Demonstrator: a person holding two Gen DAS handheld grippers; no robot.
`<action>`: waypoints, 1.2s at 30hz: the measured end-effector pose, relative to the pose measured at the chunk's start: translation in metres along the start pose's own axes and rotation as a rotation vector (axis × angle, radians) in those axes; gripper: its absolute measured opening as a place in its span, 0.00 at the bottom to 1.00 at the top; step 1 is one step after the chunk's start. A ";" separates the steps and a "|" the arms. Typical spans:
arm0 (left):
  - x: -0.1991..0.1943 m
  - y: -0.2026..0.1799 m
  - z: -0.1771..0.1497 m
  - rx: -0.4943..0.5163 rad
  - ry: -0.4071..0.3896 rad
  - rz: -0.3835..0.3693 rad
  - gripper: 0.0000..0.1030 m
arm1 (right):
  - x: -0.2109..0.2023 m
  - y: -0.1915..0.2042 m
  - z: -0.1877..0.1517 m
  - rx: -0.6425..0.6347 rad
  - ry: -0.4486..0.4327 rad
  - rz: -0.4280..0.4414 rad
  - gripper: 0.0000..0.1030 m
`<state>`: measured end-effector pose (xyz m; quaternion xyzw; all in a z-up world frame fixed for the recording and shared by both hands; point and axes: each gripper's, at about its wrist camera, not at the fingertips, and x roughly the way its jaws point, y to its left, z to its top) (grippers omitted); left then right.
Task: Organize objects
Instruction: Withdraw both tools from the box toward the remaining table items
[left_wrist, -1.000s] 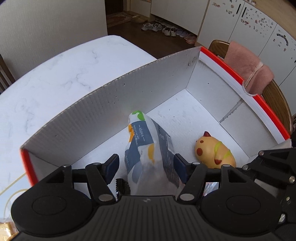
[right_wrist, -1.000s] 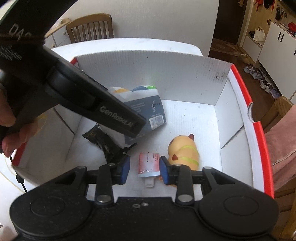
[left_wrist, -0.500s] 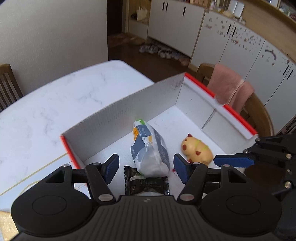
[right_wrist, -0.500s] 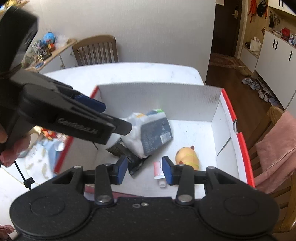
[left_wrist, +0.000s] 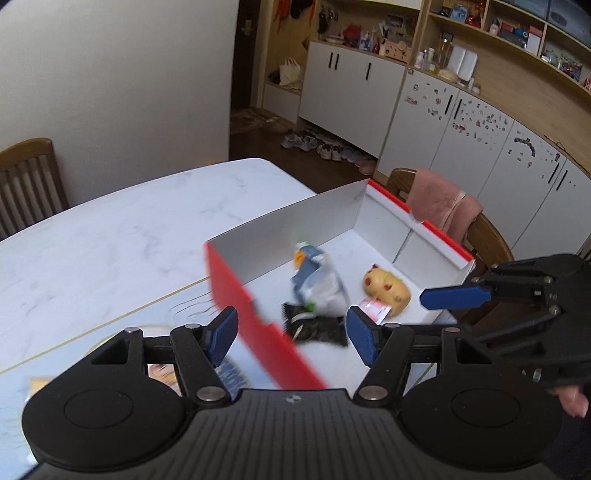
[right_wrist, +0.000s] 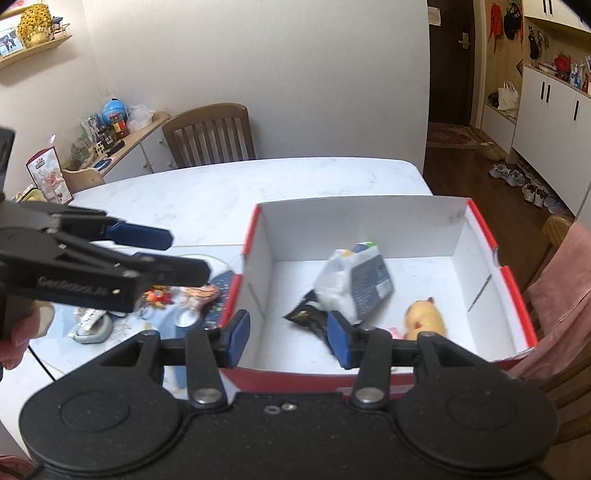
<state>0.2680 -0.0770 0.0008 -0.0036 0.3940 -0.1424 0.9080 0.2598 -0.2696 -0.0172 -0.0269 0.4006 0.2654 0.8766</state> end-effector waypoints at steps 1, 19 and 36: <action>-0.007 0.006 -0.006 0.000 -0.003 0.005 0.64 | 0.000 0.007 -0.001 -0.003 -0.002 0.001 0.45; -0.096 0.114 -0.091 -0.077 -0.060 0.123 0.79 | 0.026 0.114 -0.016 -0.018 0.005 0.001 0.81; -0.109 0.181 -0.153 -0.112 -0.056 0.159 1.00 | 0.079 0.163 -0.012 -0.060 0.044 -0.100 0.89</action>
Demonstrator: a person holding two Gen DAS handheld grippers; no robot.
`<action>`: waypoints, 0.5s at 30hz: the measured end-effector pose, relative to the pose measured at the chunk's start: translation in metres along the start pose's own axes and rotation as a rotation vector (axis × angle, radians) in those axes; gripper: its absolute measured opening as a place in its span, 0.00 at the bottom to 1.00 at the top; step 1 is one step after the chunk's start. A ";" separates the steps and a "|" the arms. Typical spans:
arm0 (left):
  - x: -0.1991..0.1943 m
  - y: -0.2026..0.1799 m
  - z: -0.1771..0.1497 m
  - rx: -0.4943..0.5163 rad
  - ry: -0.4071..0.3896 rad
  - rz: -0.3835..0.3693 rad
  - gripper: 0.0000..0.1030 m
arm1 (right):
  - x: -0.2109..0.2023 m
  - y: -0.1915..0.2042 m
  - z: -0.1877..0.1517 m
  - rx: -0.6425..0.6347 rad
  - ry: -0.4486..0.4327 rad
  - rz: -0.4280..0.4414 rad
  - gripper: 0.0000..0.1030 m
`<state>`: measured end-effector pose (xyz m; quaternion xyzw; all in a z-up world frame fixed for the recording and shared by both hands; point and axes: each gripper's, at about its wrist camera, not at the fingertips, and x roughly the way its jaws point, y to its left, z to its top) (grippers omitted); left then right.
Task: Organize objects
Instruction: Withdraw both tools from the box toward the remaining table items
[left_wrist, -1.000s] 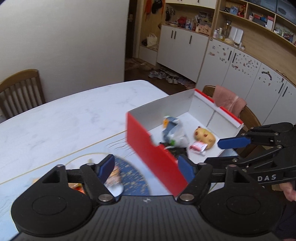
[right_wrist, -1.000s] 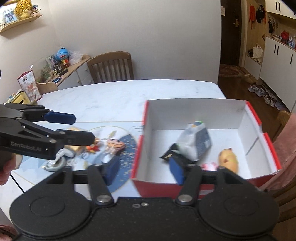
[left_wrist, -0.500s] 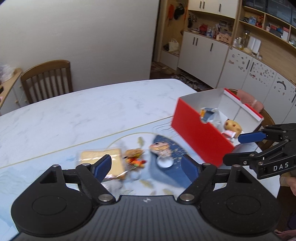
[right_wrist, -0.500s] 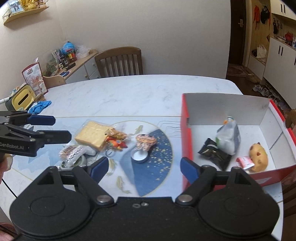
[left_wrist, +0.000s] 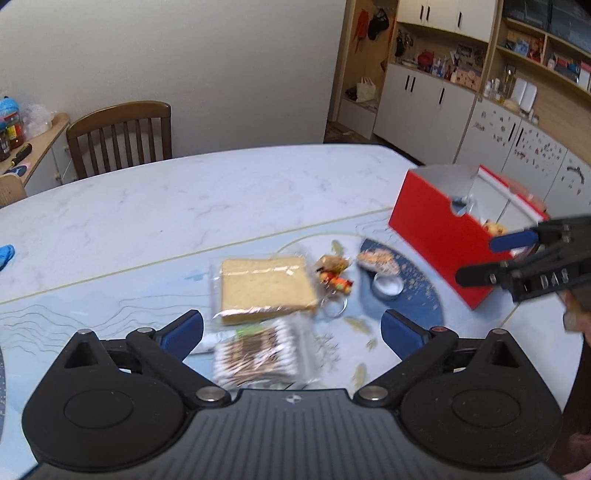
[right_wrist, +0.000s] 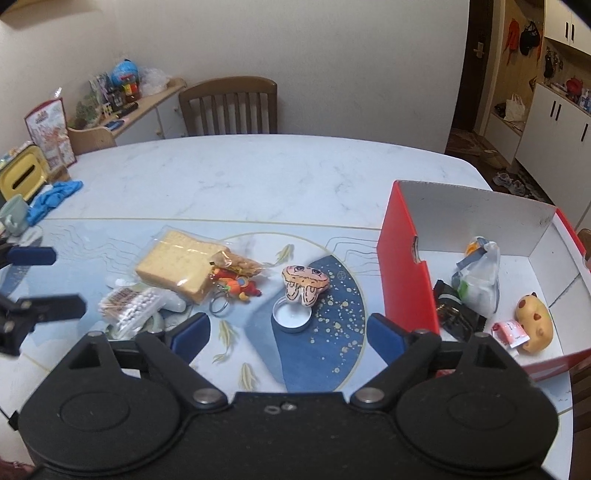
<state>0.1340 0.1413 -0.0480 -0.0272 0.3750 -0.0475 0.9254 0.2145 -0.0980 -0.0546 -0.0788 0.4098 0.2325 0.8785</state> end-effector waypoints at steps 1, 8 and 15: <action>0.002 0.001 -0.002 0.010 0.006 0.004 1.00 | 0.004 0.001 0.001 0.002 0.003 -0.007 0.89; 0.026 0.003 -0.016 0.074 0.044 0.049 1.00 | 0.035 0.004 0.009 0.012 0.014 -0.057 0.89; 0.047 0.014 -0.019 0.039 0.054 0.069 1.00 | 0.069 0.002 0.016 0.027 0.026 -0.107 0.88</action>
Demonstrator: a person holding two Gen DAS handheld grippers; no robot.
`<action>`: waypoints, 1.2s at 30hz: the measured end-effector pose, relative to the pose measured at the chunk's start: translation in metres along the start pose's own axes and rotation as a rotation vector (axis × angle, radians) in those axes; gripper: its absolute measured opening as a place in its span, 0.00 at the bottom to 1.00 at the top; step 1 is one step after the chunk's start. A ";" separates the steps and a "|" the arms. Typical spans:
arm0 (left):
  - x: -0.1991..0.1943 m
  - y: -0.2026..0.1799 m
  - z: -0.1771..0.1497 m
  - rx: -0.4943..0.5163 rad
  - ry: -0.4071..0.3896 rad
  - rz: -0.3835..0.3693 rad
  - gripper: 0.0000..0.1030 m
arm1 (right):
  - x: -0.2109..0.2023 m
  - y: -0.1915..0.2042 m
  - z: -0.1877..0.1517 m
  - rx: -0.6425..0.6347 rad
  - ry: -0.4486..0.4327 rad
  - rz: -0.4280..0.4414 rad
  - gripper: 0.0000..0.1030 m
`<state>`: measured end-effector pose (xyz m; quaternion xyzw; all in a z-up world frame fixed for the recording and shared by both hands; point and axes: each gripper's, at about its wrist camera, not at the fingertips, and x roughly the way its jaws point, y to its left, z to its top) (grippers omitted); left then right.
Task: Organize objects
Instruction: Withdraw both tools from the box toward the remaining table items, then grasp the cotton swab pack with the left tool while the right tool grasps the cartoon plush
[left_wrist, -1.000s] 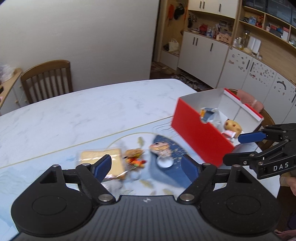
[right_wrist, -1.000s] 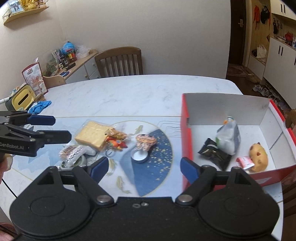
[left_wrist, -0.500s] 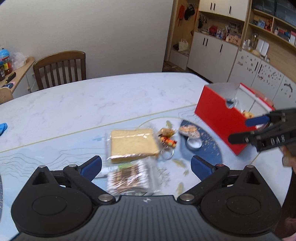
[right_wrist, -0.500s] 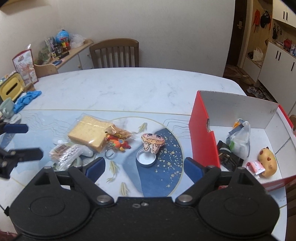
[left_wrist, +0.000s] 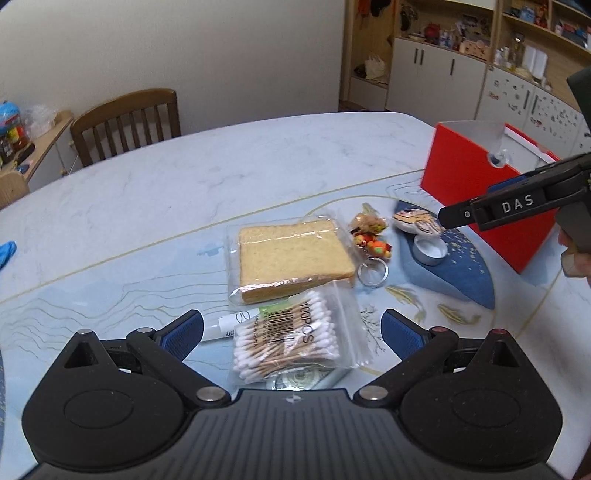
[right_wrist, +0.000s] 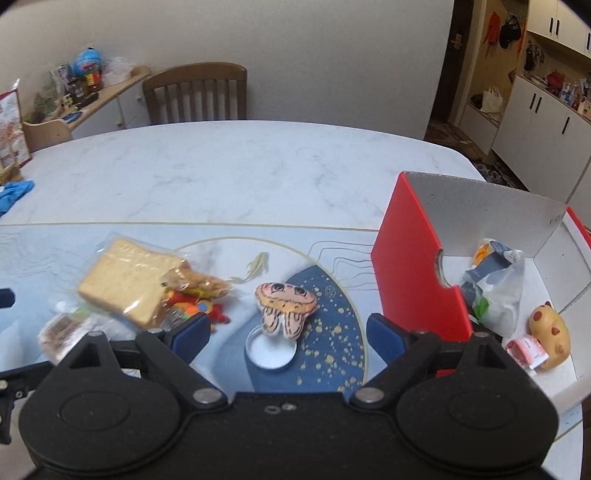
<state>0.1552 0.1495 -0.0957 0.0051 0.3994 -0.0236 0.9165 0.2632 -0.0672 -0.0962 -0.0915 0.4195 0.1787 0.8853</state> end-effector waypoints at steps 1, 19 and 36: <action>0.004 0.001 0.000 -0.011 0.014 0.003 1.00 | 0.005 0.000 0.000 0.000 0.006 -0.005 0.88; 0.044 0.017 -0.004 -0.133 0.114 -0.038 1.00 | 0.062 -0.001 0.009 0.023 0.085 -0.015 0.75; 0.041 0.017 -0.003 -0.146 0.091 -0.032 0.71 | 0.070 -0.003 0.008 0.053 0.110 0.024 0.47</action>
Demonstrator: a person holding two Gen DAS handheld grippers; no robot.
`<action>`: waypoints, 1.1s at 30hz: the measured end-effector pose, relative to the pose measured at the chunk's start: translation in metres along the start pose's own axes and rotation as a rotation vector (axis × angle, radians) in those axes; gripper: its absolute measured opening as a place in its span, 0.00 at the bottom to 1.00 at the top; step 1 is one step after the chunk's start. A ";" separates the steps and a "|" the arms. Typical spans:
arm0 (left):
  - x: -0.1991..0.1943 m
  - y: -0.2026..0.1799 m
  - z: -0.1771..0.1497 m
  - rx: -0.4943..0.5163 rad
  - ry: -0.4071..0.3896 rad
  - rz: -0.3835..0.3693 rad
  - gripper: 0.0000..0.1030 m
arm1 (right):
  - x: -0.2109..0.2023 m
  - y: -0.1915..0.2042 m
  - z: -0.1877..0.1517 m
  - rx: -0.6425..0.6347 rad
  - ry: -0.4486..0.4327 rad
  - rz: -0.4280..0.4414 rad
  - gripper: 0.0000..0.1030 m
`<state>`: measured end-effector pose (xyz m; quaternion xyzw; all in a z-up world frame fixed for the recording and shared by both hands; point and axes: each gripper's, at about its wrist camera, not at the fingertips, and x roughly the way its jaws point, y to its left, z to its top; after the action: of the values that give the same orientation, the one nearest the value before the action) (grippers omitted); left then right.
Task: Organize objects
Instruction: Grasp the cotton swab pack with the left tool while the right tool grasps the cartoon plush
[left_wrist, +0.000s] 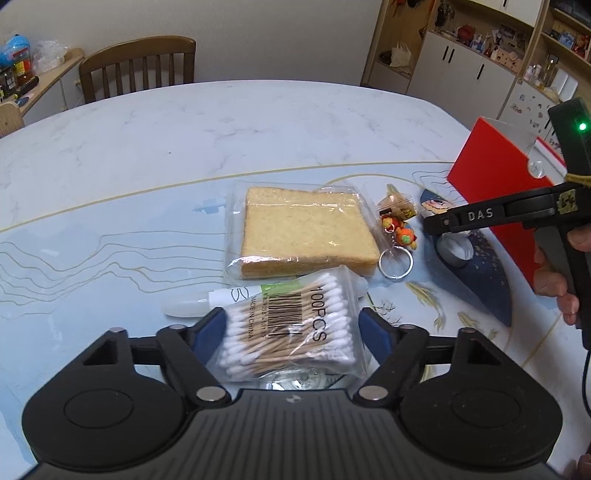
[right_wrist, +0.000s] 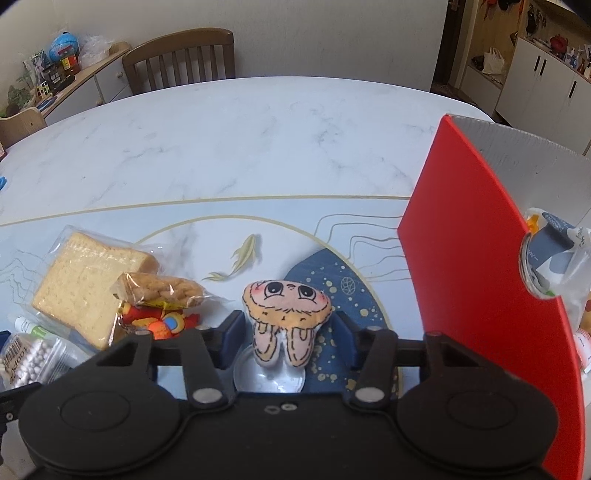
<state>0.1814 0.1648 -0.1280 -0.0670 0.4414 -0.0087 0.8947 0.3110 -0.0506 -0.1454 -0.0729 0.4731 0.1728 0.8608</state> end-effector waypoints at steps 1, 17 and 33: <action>-0.001 0.000 0.000 -0.005 -0.003 -0.002 0.69 | -0.001 0.000 0.000 -0.003 -0.002 0.000 0.46; -0.028 -0.016 0.002 -0.013 -0.050 0.025 0.66 | -0.056 -0.005 -0.008 -0.041 -0.067 0.043 0.42; -0.063 -0.068 0.012 -0.002 -0.099 0.020 0.66 | -0.126 -0.029 -0.016 -0.127 -0.114 0.133 0.42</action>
<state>0.1555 0.1039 -0.0630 -0.0639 0.3972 0.0039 0.9155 0.2465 -0.1114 -0.0492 -0.0856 0.4152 0.2630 0.8667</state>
